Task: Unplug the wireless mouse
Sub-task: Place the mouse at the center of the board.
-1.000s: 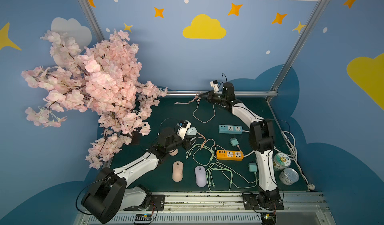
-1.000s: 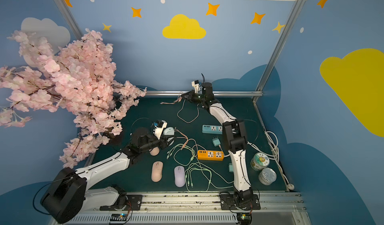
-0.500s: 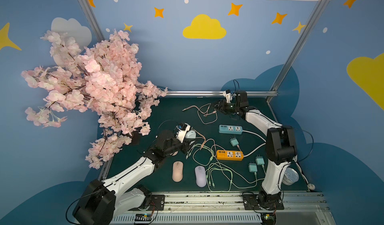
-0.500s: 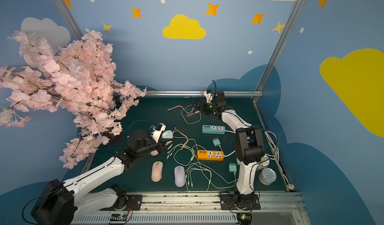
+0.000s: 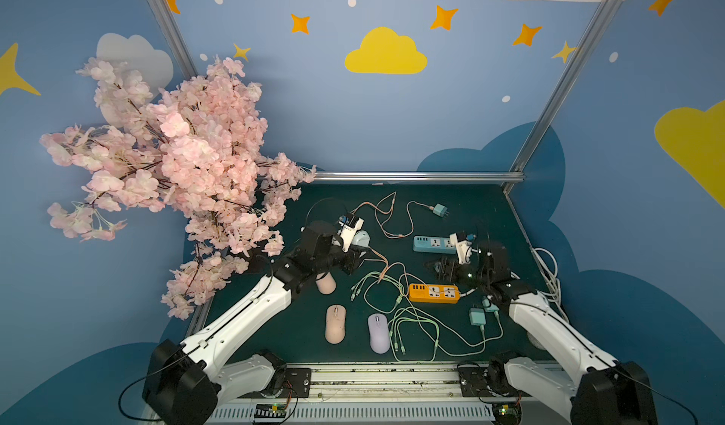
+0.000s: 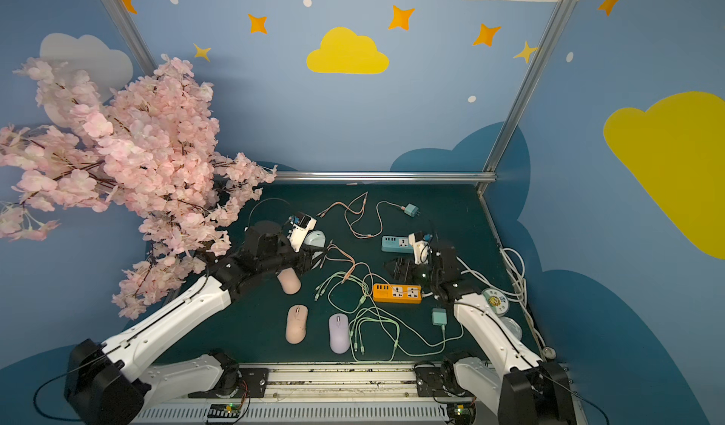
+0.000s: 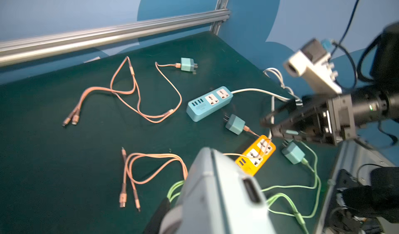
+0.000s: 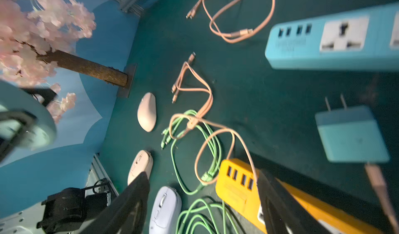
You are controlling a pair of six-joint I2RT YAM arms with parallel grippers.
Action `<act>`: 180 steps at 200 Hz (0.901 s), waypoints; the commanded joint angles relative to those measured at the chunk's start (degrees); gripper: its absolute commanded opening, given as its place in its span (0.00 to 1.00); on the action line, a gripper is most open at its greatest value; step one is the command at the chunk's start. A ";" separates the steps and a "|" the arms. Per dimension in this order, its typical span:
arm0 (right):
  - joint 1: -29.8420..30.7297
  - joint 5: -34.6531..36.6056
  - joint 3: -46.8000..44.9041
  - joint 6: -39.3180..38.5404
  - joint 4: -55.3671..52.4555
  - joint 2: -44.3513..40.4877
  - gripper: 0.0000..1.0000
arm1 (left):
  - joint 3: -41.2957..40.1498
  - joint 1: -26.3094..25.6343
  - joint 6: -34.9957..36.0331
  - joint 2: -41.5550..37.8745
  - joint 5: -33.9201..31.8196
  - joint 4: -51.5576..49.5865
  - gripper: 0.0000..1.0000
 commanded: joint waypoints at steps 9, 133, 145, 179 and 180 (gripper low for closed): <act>-0.17 0.61 -4.88 0.37 3.81 -0.21 0.79 | 12.28 -1.18 12.56 10.22 -14.33 -15.83 0.40; -1.05 1.50 -4.74 4.29 2.41 4.20 0.80 | 44.11 1.95 22.65 54.70 -55.42 -28.84 0.49; -1.27 0.81 -4.80 4.39 2.81 4.75 0.80 | 44.09 2.44 22.23 54.77 -55.15 -28.65 0.50; -1.33 -1.33 -5.87 4.69 4.83 4.17 0.81 | 42.81 6.01 16.50 50.53 -46.73 -28.88 0.68; -1.33 -1.38 -5.89 4.67 4.85 4.14 0.81 | 42.81 6.17 16.42 50.48 -46.42 -28.90 0.69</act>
